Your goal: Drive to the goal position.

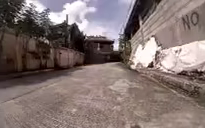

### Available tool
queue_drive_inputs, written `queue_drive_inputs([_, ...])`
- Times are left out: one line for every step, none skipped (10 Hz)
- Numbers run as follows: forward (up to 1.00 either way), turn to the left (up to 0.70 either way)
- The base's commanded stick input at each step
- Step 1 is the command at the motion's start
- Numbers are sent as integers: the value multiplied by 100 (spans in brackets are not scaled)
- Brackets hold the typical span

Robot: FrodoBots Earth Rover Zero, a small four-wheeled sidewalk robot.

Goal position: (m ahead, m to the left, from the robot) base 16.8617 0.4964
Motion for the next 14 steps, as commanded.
queue_drive_inputs([70, -25])
queue_drive_inputs([70, -28])
queue_drive_inputs([70, -14])
queue_drive_inputs([70, 0])
queue_drive_inputs([70, 0])
queue_drive_inputs([70, 0])
queue_drive_inputs([70, 0])
queue_drive_inputs([70, 0])
queue_drive_inputs([70, 0])
queue_drive_inputs([70, 0])
queue_drive_inputs([70, 0])
queue_drive_inputs([70, 0])
queue_drive_inputs([70, 0])
queue_drive_inputs([70, 0])
